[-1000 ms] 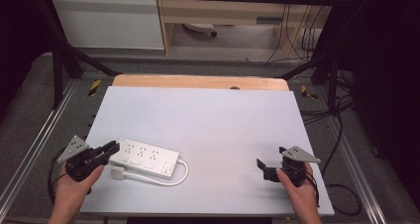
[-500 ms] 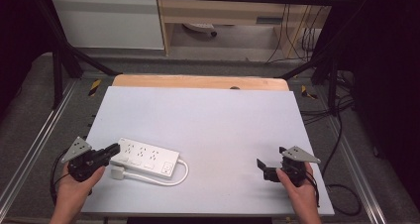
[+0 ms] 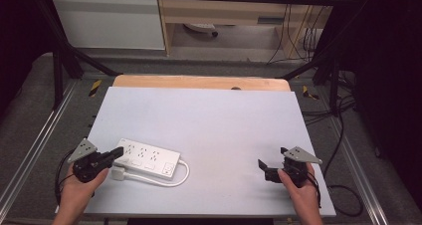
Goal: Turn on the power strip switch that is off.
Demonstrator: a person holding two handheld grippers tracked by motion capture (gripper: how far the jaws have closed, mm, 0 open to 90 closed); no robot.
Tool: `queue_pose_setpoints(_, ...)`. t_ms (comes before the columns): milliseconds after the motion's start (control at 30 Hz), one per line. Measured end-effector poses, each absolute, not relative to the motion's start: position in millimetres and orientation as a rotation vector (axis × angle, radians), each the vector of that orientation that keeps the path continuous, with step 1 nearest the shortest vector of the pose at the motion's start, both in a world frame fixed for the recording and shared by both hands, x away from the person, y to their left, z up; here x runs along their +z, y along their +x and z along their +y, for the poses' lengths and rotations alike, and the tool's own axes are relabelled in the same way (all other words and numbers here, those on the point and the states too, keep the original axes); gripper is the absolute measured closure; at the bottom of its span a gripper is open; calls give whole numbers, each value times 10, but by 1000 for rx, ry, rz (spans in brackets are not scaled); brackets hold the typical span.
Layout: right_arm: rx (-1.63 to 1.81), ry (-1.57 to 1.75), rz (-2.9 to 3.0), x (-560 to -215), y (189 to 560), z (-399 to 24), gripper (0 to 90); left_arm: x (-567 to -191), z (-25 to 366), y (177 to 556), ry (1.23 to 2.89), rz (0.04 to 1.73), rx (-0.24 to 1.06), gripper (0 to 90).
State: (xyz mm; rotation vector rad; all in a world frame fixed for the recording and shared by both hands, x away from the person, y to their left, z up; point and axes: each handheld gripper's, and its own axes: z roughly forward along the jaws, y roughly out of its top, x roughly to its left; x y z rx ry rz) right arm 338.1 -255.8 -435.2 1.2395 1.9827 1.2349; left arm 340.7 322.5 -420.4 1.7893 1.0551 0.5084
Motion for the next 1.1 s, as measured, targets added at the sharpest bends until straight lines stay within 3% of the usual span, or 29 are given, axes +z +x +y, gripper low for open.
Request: queue_pose_setpoints(1100, 1233, 1240, 1984, -4353, 3382, -2557, 36, -4368, 3128, 3462, 1917, 1048, 438, 900)
